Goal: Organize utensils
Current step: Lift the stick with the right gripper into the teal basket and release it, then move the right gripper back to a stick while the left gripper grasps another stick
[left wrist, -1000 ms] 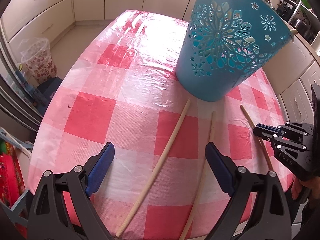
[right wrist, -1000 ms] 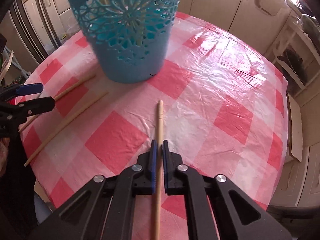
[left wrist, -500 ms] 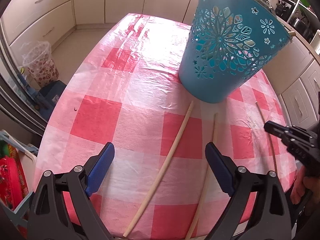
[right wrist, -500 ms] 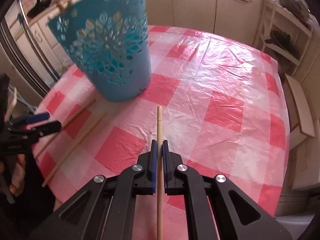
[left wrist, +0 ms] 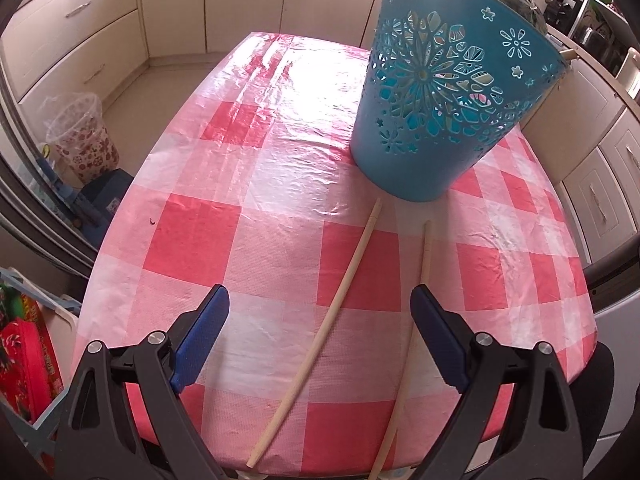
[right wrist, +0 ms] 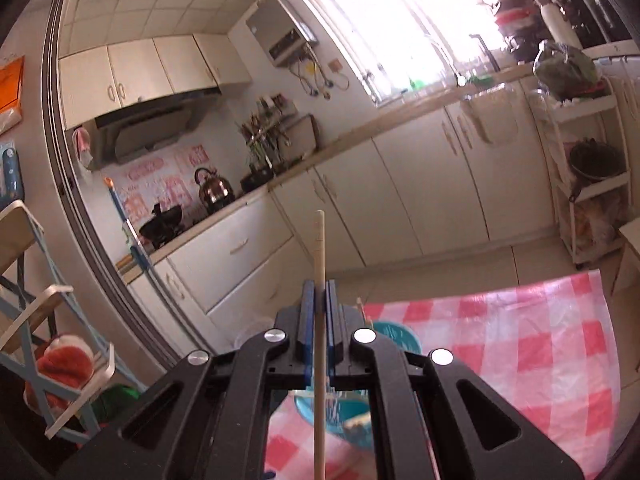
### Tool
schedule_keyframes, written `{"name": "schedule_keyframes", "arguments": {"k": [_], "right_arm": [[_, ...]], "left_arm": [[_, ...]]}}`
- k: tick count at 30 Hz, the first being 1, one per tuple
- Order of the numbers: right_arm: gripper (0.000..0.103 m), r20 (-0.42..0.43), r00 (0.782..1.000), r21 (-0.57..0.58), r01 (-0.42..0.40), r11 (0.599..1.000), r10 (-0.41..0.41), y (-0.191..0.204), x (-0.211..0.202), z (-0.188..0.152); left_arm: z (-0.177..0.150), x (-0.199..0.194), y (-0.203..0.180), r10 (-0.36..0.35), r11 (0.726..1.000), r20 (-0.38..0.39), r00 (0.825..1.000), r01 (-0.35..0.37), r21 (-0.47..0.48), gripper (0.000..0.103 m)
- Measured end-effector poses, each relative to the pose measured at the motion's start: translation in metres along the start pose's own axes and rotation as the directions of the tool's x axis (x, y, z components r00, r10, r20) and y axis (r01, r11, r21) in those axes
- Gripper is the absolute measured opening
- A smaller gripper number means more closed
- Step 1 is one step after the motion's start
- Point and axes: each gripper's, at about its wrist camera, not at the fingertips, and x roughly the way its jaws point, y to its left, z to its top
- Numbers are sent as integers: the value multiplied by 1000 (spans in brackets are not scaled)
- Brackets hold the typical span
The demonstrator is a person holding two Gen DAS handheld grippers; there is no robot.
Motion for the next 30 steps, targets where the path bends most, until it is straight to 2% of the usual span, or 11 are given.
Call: {"name": "schedule_keyframes", "arguments": {"k": [3, 6, 11, 14, 16, 18, 20, 22, 26, 28, 30], "right_arm": [[6, 129, 990, -29, 62, 998, -58, 9, 19, 9], [7, 179, 975, -50, 142, 989, -131, 7, 43, 0], [9, 74, 979, -101, 195, 976, -189, -7, 64, -37], [27, 57, 978, -103, 207, 973, -202, -9, 40, -51], [42, 58, 975, -92, 217, 972, -213, -9, 14, -57], [50, 48, 966, -73, 256, 964, -253, -8, -12, -67], [54, -27, 954, -30, 297, 954, -298, -13, -31, -86], [55, -177, 927, -9, 335, 942, -331, -20, -33, -116], [55, -429, 843, -4, 358, 934, -325, -26, -7, -174], [55, -502, 811, -6, 343, 939, -300, -22, 11, -190], [55, -534, 786, -59, 332, 941, -311, -12, 26, -201]], "left_arm": [[1, -4, 3, -1, 1000, 12, 1000, 1, -1, 88], [2, -8, 8, 2, 1000, 27, 1000, -2, 8, 88], [9, -5, 13, 3, 999, 33, 999, -4, 43, 88], [15, -4, 10, 1, 997, 34, 999, -3, 73, 88], [18, -2, 6, -1, 995, 36, 999, -2, 97, 88], [21, -2, 2, 3, 992, 40, 999, -8, 123, 88], [22, -2, 0, 2, 991, 41, 999, -7, 134, 88], [23, -3, 2, -5, 991, 39, 999, -1, 134, 88], [24, -10, 13, 4, 994, 45, 999, -9, 106, 88], [24, -16, 17, 9, 995, 54, 998, -14, 101, 88], [24, -22, 19, 17, 994, 64, 998, -24, 106, 88]]}}
